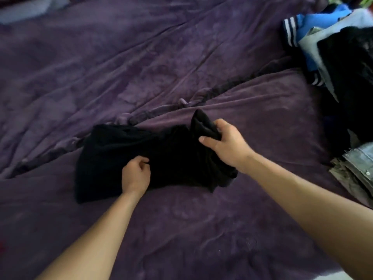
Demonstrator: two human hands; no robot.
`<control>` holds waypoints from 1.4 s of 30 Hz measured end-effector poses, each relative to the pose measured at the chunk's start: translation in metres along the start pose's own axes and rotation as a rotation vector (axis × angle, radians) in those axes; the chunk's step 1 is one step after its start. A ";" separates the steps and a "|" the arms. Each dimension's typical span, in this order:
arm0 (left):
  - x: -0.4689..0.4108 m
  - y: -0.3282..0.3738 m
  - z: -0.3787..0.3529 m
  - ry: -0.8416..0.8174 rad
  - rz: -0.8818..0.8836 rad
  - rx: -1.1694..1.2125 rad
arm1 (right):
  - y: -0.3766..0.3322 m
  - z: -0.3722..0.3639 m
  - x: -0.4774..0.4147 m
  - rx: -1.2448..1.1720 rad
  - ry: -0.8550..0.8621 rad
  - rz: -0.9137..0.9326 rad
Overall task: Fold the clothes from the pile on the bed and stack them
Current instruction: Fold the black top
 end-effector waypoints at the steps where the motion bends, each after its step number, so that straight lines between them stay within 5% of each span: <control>1: -0.002 -0.015 0.017 0.054 0.029 -0.007 | -0.007 -0.029 0.000 0.041 -0.032 0.029; 6: -0.005 -0.071 0.078 0.238 0.130 -0.085 | -0.001 -0.163 0.021 0.008 -0.420 -0.136; 8: -0.003 -0.072 0.082 0.277 0.080 -0.107 | 0.007 -0.156 0.019 0.043 -0.302 -0.105; 10: 0.004 -0.057 0.068 0.255 -0.055 -0.081 | 0.016 -0.112 0.011 0.155 0.009 -0.005; 12: 0.014 -0.035 0.038 0.162 -0.202 -0.052 | 0.035 -0.067 0.006 0.278 0.215 -0.002; 14: 0.021 -0.017 0.002 0.034 -0.267 -0.020 | 0.064 -0.047 0.000 0.350 0.221 -0.139; 18: 0.019 -0.016 -0.061 -0.304 -0.075 0.043 | 0.106 -0.072 -0.003 -0.062 0.037 -0.495; 23: 0.017 -0.015 -0.081 -0.470 0.001 0.096 | 0.113 -0.065 -0.004 -0.206 0.091 -0.466; 31: -0.029 -0.079 0.019 -0.083 0.265 0.351 | -0.003 -0.070 0.023 0.043 0.146 -0.205; 36: -0.059 -0.168 0.109 -0.024 0.288 0.175 | -0.089 -0.189 0.029 0.168 0.036 -0.033; 40: -0.088 -0.218 0.151 0.029 0.249 0.051 | -0.099 -0.304 0.044 0.205 -0.235 -0.028; 42: -0.100 -0.219 0.157 0.066 0.229 0.047 | -0.090 -0.311 0.043 0.214 -0.153 0.046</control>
Point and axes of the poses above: each hand's wrist, its own x-axis away from the middle knuckle, its own z-axis out of the back of the hand, y = z × x, the point moved 9 cm from there along -x, towards the middle knuckle, and after that the axes turned 10 degrees about y, right-handed, at the moved point
